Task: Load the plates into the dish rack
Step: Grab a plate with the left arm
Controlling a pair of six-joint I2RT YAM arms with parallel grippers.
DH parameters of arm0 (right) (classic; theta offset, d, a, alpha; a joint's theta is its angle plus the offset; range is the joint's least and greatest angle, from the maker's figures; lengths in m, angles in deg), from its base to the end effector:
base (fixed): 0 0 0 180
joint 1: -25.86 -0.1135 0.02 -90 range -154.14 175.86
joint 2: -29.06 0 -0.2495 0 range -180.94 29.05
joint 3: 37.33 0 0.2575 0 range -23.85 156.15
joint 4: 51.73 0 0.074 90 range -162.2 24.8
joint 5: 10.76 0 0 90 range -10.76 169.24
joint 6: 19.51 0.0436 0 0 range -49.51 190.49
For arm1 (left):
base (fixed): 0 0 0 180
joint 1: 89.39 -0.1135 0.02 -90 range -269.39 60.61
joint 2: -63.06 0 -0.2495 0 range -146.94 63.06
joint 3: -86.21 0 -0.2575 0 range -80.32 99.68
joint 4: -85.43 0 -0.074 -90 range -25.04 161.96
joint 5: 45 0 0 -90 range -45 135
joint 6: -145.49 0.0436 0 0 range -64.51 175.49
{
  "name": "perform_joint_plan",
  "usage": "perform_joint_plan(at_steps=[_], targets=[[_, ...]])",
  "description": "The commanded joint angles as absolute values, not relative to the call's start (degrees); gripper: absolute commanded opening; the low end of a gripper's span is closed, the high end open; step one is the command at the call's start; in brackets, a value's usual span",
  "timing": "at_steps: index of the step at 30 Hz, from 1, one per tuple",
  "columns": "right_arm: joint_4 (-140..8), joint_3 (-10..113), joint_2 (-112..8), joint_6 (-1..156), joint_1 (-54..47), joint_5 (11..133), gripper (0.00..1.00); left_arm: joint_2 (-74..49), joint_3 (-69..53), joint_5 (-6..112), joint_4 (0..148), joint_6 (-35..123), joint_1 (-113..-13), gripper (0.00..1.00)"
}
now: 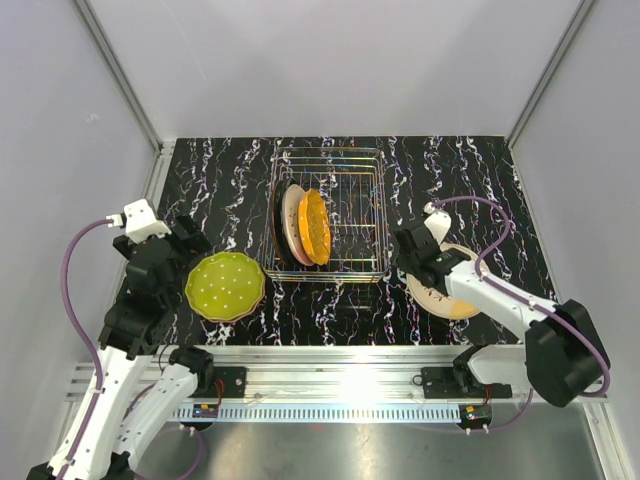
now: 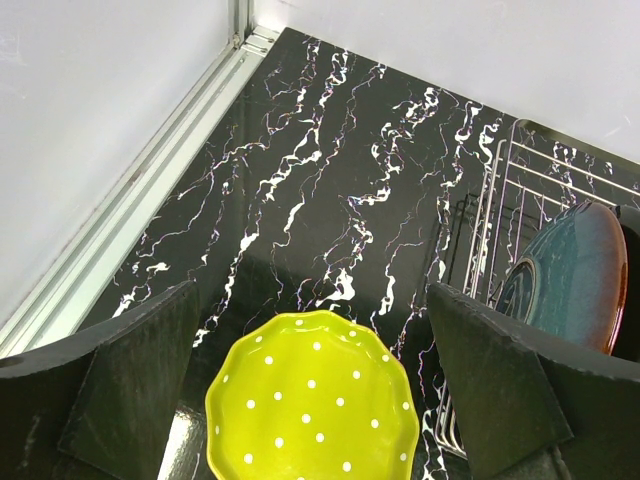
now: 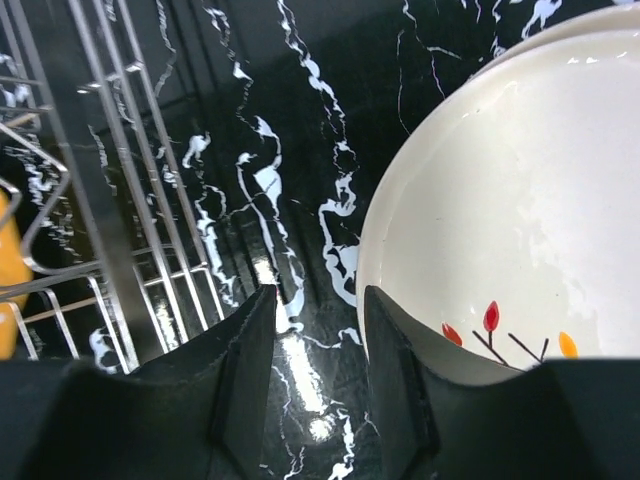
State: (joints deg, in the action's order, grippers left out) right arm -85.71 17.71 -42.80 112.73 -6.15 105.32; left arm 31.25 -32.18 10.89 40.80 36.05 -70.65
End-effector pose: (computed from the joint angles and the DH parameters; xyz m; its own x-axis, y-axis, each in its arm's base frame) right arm 0.2309 0.1217 0.1884 -0.6482 0.3069 -0.6969 0.2637 0.9490 0.1727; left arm 0.1384 -0.0211 0.3448 -0.1462 -0.2414 -0.9593 -0.3139 0.9310 -0.1864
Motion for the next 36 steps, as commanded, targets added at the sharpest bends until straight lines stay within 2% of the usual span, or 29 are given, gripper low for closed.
perform_joint_plan(at_steps=[1,9,13,16,20,24,36], targets=[[-84.7,18.9,-45.6,112.5,-4.8,103.3,0.48,31.6,-32.3,12.0,42.9,36.7,-70.5,0.99],[-86.1,20.4,-51.1,111.4,-4.6,103.1,0.5,31.4,-32.4,12.4,43.0,36.7,-70.5,0.99],[-85.9,21.2,-52.9,110.2,-4.5,102.3,0.44,31.4,-32.3,12.7,43.0,36.7,-70.5,0.99],[-87.1,22.5,-54.4,109.3,-4.6,101.9,0.3,31.4,-32.3,12.7,43.0,36.8,-70.4,0.99],[-87.9,23.3,-54.7,108.4,-4.6,101.6,0.19,31.5,-32.3,12.7,42.9,36.8,-70.3,0.99],[-88.8,23.7,-53.7,107.9,-4.5,101.8,0.0,31.4,-32.3,12.8,43.0,36.7,-70.1,0.99],[-90.8,25.9,-41.5,107.7,-4.1,102.3,0.0,30.9,-32.3,12.7,43.0,36.7,-69.6,0.99]])
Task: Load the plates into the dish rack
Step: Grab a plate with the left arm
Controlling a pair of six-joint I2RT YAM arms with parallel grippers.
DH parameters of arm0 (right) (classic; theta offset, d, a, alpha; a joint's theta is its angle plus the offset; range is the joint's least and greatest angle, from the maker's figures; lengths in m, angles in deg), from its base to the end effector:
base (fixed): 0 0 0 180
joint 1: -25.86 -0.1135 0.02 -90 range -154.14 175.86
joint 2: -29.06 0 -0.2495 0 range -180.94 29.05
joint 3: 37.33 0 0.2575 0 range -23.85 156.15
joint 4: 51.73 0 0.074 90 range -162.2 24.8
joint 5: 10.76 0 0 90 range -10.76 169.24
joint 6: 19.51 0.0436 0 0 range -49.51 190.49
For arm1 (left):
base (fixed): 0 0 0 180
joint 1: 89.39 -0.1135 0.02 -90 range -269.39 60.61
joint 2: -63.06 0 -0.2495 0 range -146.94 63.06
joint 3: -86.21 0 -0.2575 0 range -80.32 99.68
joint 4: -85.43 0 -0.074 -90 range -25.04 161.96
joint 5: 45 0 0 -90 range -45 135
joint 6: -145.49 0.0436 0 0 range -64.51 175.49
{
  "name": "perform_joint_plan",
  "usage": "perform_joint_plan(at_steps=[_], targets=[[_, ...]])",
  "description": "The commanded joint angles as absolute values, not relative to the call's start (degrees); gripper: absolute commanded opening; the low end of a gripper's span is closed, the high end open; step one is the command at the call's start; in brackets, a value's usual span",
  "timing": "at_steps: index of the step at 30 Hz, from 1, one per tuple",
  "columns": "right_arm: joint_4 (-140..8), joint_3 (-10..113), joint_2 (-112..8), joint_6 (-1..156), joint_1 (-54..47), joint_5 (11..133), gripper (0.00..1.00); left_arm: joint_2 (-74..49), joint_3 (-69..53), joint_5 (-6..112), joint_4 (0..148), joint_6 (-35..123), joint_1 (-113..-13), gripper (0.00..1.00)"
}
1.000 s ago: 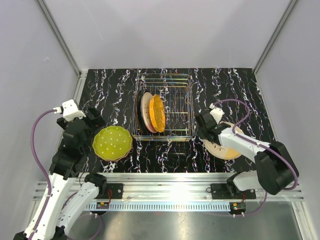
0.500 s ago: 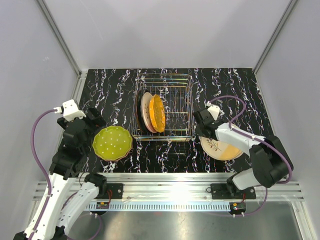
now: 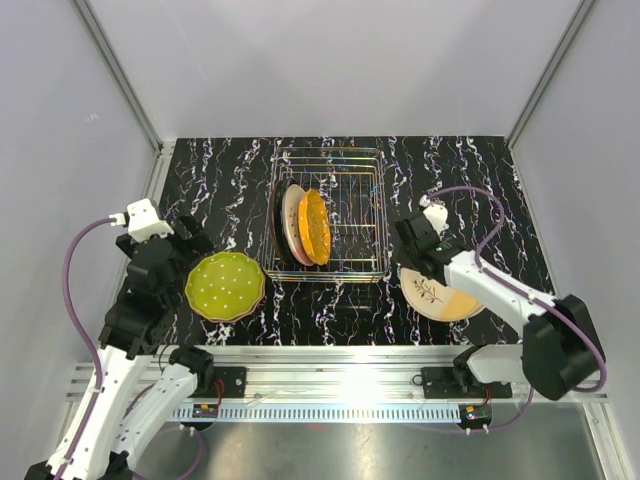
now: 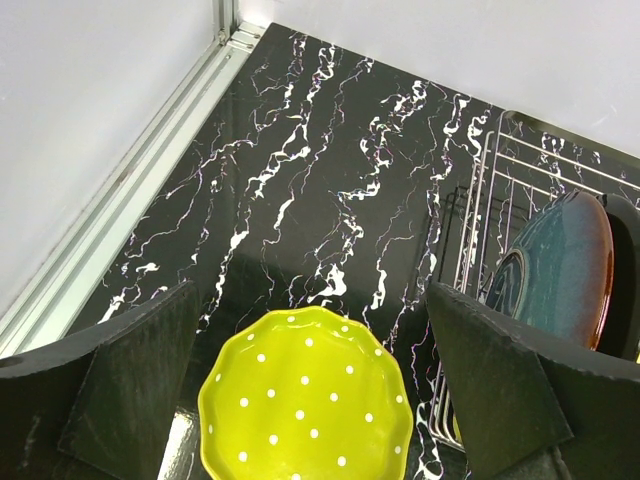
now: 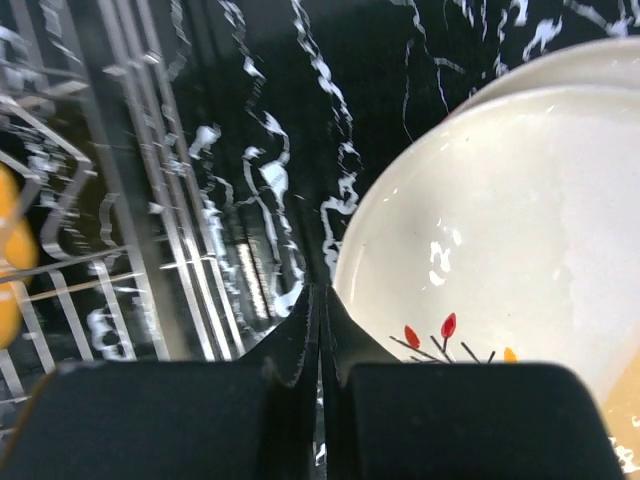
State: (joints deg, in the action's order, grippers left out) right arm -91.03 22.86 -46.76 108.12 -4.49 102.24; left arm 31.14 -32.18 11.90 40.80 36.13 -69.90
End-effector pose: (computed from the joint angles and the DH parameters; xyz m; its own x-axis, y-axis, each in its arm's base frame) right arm 0.2437 0.1230 0.1926 -0.7250 0.2267 -0.6503 0.2163 0.9714 0.0975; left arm 0.1387 -0.0238 0.3445 -0.1571 -0.2390 -0.9582 -0.2862 0.9397 -0.1875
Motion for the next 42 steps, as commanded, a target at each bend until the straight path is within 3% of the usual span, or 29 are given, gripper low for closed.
perform_joint_plan(at_steps=[1,8,10,13,19,25,31,42], targets=[[-90.7,25.9,-40.4,107.9,-4.0,102.4,0.0,30.9,-32.3,12.7,43.0,36.8,-69.5,0.99],[-91.7,25.9,-34.8,108.5,-3.3,102.3,0.0,30.4,-32.4,12.8,43.0,36.8,-69.4,0.99],[-91.7,25.1,-34.6,108.8,-3.3,101.9,0.19,30.4,-32.3,12.8,42.9,36.8,-69.3,0.99],[-90.0,21.6,-32.9,108.2,-3.3,100.8,0.38,30.1,-32.3,12.7,42.9,36.8,-69.1,0.99],[-82.6,10.7,-22.9,109.7,-4.3,97.6,0.5,29.7,-32.3,13.3,43.0,36.8,-68.8,0.99],[-86.6,8.9,-18.1,111.5,-11.7,107.1,0.56,29.5,-32.2,13.8,43.0,36.7,-68.8,0.99],[-99.8,12.4,-25.0,121.0,-20.6,120.6,0.6,29.7,-32.2,13.5,43.0,36.8,-68.8,0.99],[-107.0,17.5,-32.6,124.2,-26.7,125.9,0.59,29.2,-32.2,14.2,43.0,36.9,-68.5,0.99]])
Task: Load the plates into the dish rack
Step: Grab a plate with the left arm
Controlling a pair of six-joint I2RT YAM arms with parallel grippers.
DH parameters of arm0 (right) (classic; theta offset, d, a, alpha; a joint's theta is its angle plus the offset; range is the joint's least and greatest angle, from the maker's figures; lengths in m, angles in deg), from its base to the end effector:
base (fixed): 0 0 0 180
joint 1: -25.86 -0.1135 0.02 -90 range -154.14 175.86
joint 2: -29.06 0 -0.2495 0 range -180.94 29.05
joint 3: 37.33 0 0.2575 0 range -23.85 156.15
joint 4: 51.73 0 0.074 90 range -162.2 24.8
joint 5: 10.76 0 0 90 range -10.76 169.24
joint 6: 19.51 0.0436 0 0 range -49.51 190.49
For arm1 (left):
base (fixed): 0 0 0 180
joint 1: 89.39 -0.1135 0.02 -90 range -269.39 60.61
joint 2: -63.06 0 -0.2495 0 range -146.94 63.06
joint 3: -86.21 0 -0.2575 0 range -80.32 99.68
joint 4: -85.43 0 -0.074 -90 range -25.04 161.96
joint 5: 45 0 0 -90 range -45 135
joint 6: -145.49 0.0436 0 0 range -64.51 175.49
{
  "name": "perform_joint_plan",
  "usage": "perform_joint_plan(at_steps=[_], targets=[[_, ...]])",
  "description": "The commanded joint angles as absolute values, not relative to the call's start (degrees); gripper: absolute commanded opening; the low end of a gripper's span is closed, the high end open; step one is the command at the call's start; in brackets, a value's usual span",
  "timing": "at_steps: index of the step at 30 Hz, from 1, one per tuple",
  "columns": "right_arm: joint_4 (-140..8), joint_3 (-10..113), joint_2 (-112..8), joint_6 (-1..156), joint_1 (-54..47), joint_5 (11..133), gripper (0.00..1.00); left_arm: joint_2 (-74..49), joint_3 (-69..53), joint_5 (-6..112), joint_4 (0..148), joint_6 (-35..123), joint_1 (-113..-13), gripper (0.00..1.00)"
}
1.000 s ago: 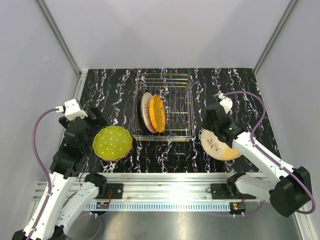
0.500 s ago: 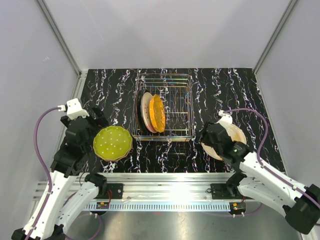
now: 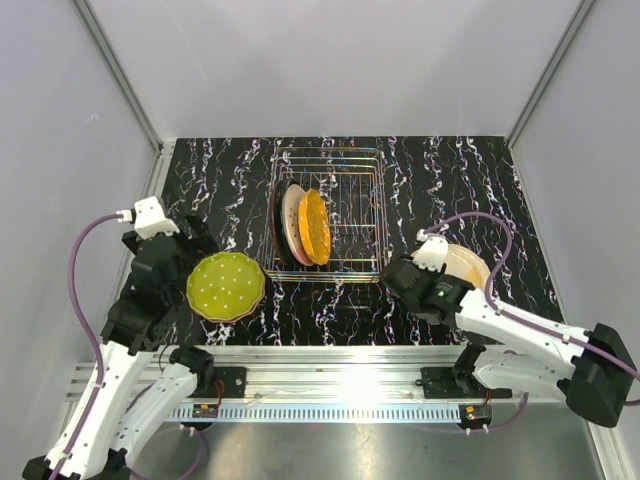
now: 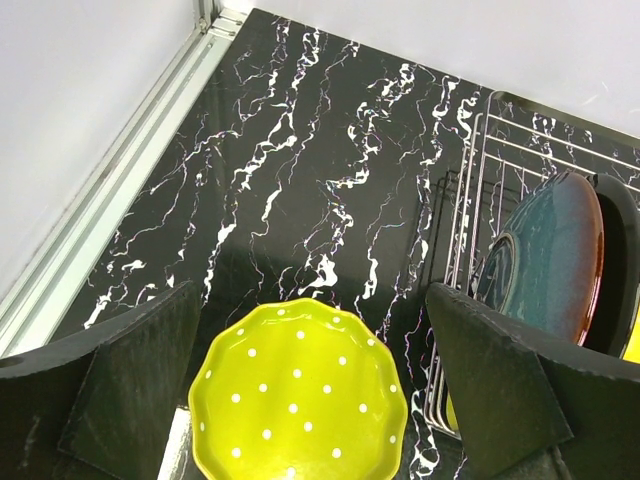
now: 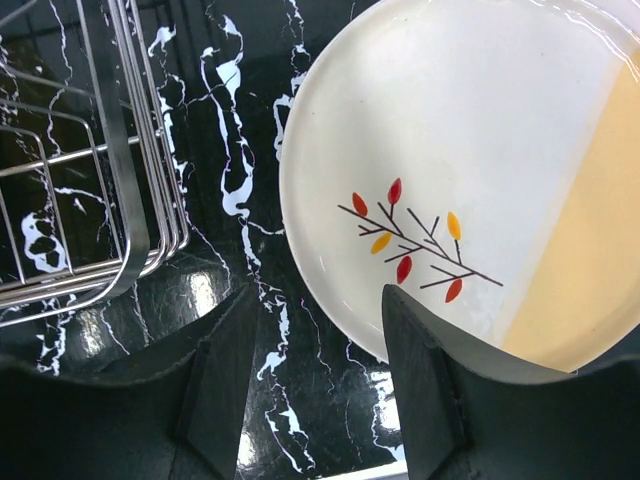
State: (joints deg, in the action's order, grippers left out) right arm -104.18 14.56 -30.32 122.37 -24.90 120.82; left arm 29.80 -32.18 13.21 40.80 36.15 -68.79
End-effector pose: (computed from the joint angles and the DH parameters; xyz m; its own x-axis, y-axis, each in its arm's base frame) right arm 0.1500 0.1379 0.2024 -0.6283 0.1610 -0.7611 0.2029 0.9784 0.0395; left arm 0.1434 -0.0294 0.3415 -0.1899 -0.2293 -0.9546 -0.2514 0.9513 -0.1785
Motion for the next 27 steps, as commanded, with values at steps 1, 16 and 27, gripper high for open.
perform_joint_plan(at_steps=[1,16,27], targets=[[-106.5,17.6,-33.3,123.8,-27.1,125.5,0.6,29.0,-32.2,14.4,43.0,37.0,-68.5,0.99],[-113.9,19.3,-46.6,134.5,-30.3,130.6,0.67,25.4,-32.1,30.9,44.3,40.5,-64.3,0.99],[-97.6,10.4,-15.5,123.1,-34.0,125.6,0.66,22.8,-25.6,52.8,36.0,30.3,-60.4,0.97]])
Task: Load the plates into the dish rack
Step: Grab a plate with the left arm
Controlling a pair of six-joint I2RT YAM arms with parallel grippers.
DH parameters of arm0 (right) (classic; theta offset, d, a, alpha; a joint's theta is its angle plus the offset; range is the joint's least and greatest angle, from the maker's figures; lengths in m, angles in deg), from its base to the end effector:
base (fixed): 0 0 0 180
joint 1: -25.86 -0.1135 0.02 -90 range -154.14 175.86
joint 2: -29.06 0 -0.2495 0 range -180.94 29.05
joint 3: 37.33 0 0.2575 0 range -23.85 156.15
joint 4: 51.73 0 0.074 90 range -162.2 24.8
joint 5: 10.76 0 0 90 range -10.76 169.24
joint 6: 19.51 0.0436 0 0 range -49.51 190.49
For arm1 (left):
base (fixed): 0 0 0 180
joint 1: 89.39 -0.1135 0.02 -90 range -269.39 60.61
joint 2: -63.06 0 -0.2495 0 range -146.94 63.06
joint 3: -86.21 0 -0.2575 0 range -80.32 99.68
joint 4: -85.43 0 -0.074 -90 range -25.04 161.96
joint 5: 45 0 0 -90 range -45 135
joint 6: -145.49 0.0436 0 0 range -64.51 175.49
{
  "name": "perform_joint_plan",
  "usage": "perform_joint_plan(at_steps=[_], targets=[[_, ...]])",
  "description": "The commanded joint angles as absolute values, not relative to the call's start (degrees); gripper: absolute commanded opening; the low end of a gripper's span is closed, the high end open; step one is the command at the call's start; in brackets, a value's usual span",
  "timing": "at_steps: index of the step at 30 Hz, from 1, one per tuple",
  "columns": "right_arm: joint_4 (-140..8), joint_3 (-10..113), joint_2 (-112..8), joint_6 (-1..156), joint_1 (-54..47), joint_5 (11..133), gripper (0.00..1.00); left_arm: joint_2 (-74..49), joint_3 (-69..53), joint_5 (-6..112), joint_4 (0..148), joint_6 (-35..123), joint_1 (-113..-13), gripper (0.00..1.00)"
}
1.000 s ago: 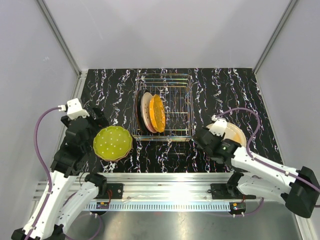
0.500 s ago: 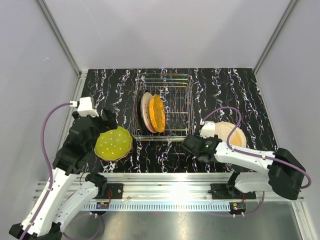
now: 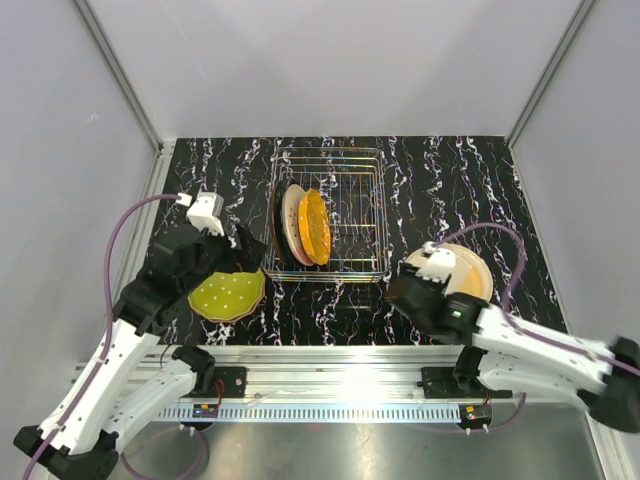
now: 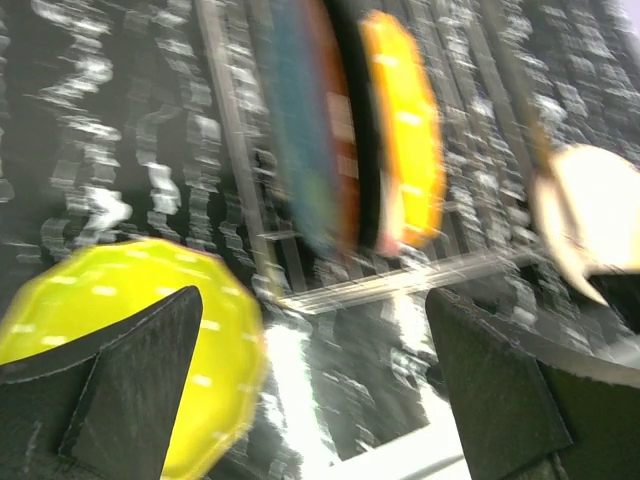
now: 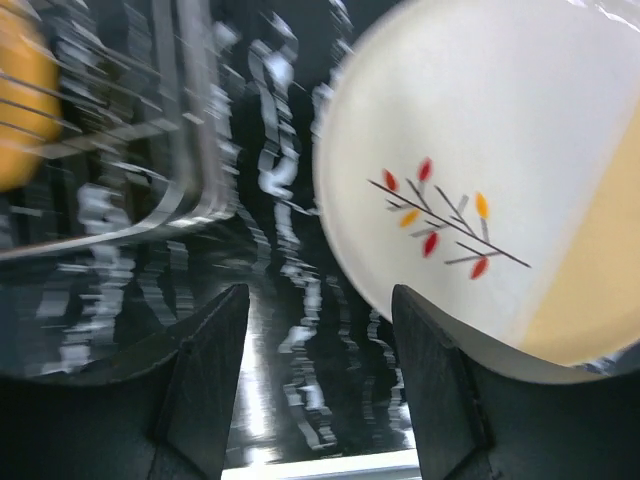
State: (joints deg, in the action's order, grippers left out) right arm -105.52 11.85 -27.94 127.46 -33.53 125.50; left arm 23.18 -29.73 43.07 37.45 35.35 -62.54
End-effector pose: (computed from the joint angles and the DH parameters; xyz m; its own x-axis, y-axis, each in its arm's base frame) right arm 0.1232 0.1464 0.1961 -0.5964 0.1303 -0.7920 0.1466 0.9878 0.0522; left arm 0.1532 -0.0759 0.3315 -0.4840 -0.1407 -0.8637 0.2740 0.9130 -0.3023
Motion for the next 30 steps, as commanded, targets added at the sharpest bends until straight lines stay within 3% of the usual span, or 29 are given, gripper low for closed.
perform_joint_plan(at_steps=[1,5,12,18,22,30], targets=[[-98.5,10.6,-12.8,124.4,-34.0,125.6,0.66,22.8,-25.7,53.8,36.3,28.7,-59.2,0.97],[-107.2,16.6,-6.0,126.9,-34.0,128.8,0.65,22.9,-30.4,55.5,42.8,18.7,-50.2,0.94],[-116.9,25.0,-7.0,129.9,-33.9,139.2,0.67,12.7,-33.0,37.2,52.6,7.7,-23.2,0.94],[-110.4,28.3,-3.1,123.5,-34.0,145.2,0.63,-4.1,-31.6,37.3,63.3,-0.1,-20.0,0.92],[-114.2,30.7,-2.9,124.8,-34.0,148.7,0.63,-12.6,-26.9,33.7,66.9,-2.8,-17.9,0.91],[-105.3,26.8,8.1,117.6,-34.0,149.2,0.61,-31.1,-17.0,31.1,69.4,-13.9,-16.7,0.86]])
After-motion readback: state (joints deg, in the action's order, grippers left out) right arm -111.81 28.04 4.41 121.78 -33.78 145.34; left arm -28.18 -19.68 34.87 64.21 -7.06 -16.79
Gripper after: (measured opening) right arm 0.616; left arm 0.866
